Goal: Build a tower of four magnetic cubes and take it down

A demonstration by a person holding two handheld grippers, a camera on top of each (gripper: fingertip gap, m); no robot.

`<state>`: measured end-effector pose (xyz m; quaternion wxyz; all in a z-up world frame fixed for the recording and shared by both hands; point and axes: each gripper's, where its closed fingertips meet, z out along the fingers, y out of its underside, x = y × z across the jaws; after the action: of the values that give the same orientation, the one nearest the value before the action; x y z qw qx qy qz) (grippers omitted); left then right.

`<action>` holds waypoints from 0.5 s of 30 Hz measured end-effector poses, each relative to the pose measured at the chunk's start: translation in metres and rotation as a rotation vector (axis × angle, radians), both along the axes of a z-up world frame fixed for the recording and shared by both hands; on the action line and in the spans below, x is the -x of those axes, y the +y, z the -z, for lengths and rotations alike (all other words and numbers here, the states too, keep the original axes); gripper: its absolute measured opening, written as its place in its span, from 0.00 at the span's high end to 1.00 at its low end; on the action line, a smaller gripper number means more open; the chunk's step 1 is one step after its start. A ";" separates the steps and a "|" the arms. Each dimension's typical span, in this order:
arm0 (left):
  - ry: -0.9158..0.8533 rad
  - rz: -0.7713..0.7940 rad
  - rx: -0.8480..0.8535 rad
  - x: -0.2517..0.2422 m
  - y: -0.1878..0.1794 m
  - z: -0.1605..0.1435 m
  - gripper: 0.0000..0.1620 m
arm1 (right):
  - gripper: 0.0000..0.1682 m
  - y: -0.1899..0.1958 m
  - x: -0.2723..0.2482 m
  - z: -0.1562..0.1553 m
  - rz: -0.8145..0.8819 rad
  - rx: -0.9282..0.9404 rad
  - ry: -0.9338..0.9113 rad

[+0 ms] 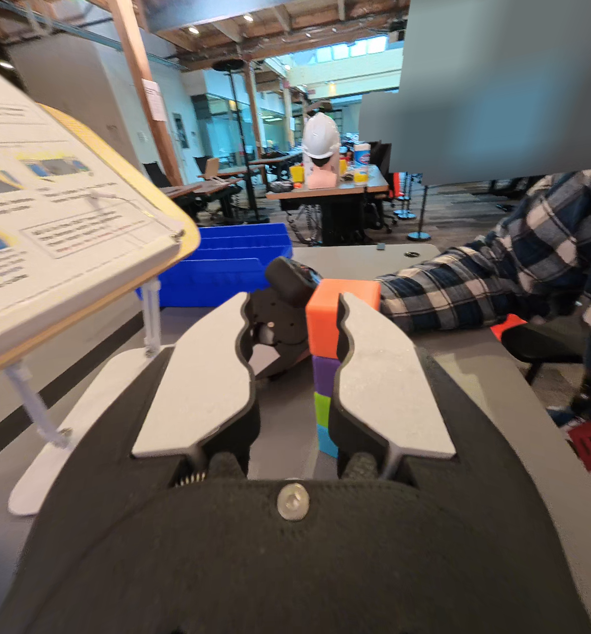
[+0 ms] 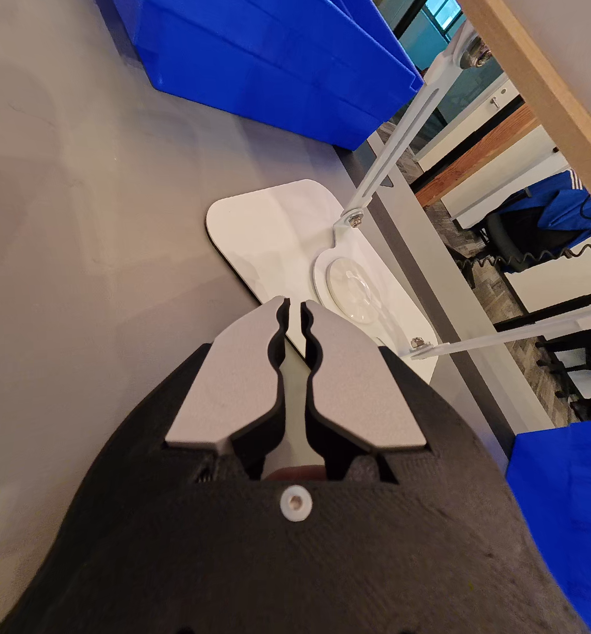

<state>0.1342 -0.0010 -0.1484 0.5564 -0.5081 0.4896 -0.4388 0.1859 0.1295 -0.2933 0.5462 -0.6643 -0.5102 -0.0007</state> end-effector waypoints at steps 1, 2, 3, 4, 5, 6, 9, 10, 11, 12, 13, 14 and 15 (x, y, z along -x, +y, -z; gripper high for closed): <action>-0.010 -0.042 0.003 0.004 0.007 0.000 0.76 | 0.96 0.000 0.000 0.000 0.000 0.000 0.000; -0.009 -0.097 0.011 0.008 0.017 0.002 0.79 | 0.96 0.000 0.000 0.000 0.000 0.000 0.000; 0.004 -0.139 0.015 0.011 0.025 0.007 0.82 | 0.96 0.000 0.000 0.000 0.001 -0.001 0.000; 0.029 -0.184 0.016 0.013 0.033 0.014 0.84 | 0.96 0.000 0.000 0.000 0.001 -0.001 0.000; 0.066 -0.252 0.021 0.015 0.044 0.022 0.89 | 0.96 0.000 0.000 0.000 0.001 -0.001 0.000; 0.107 -0.312 0.017 0.016 0.053 0.031 0.94 | 0.96 0.000 0.000 0.000 0.001 -0.001 0.001; 0.236 -0.480 0.017 0.021 0.079 0.059 1.00 | 0.97 0.000 0.000 0.000 0.003 -0.001 0.000; 0.260 -0.514 0.017 0.020 0.085 0.065 1.00 | 0.97 0.000 0.000 0.000 0.003 -0.002 0.000; 0.280 -0.552 0.013 0.020 0.091 0.071 1.00 | 0.97 0.000 -0.001 0.000 0.004 -0.002 0.000; 0.320 -0.601 0.008 0.021 0.099 0.079 1.00 | 0.97 0.000 -0.001 -0.001 0.004 -0.003 0.000; 0.364 -0.646 -0.016 0.021 0.105 0.085 1.00 | 0.98 0.000 -0.001 -0.001 0.005 -0.005 0.000; 0.392 -0.694 -0.039 0.023 0.112 0.089 1.00 | 0.98 0.000 -0.001 -0.001 0.005 -0.005 -0.001; 0.410 -0.735 -0.044 0.024 0.118 0.092 1.00 | 0.98 0.000 -0.001 -0.001 0.006 -0.005 -0.001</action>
<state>0.1101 0.1165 -0.2404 0.5778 -0.7136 0.3857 -0.0905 0.1865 0.1298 -0.2926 0.5479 -0.6642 -0.5085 -0.0038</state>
